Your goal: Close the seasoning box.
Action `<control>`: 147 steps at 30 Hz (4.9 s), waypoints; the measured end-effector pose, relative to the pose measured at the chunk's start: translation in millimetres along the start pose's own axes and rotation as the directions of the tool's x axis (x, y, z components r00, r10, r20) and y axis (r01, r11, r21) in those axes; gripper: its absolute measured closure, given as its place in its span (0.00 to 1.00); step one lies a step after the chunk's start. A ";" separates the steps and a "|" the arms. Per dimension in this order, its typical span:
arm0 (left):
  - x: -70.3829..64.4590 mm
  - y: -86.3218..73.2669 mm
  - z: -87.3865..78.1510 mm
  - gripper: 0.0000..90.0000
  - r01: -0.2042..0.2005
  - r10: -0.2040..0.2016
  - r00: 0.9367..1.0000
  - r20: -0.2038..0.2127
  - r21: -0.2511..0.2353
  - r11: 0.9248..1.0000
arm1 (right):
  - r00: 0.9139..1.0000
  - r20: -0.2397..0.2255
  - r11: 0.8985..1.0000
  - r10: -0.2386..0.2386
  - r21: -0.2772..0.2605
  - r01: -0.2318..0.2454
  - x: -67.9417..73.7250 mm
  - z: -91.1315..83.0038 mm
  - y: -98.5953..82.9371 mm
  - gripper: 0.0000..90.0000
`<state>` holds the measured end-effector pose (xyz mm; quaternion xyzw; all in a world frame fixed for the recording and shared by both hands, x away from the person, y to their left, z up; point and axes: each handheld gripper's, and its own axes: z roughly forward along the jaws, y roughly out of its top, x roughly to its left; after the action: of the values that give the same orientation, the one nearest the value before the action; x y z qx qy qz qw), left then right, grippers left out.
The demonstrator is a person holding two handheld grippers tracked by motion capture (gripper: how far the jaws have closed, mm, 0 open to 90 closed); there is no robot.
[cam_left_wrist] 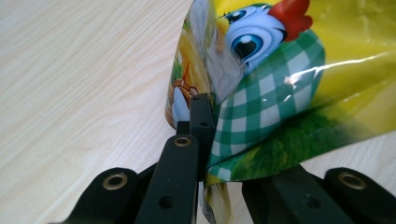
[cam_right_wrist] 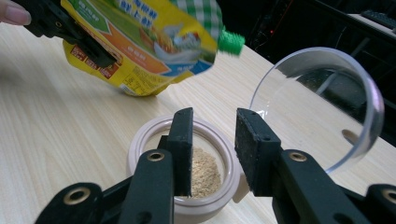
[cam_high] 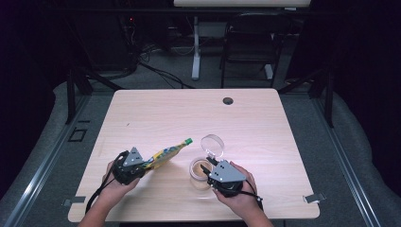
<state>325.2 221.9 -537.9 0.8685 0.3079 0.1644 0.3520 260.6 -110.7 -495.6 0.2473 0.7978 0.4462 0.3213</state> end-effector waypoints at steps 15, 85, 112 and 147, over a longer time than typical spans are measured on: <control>24.5 -19.3 0.4 0.94 0.227 -0.222 0.972 0.073 -0.062 0.972 | 0.997 0.038 0.997 0.070 -0.033 -0.069 -16.7 -9.9 -1.3 0.73; 34.6 -38.7 -10.6 0.57 0.301 -0.296 0.953 0.064 -0.100 0.948 | 0.950 -0.071 0.952 0.303 -0.031 -0.306 -66.4 12.6 6.8 0.65; 33.2 -39.2 -12.8 0.55 0.299 -0.293 0.954 0.065 -0.119 0.947 | 0.978 -0.101 0.983 0.182 0.006 -0.182 -29.0 0.5 6.2 0.56; 22.3 -39.1 -30.8 0.44 0.285 -0.283 0.958 0.035 -0.128 0.950 | 0.988 -0.080 0.991 0.130 0.019 -0.129 -19.0 -6.5 4.2 0.53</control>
<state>310.2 274.1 -542.7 0.7914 0.4152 0.1247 0.4310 269.1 -125.2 -483.8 0.2827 0.7955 0.4702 0.2572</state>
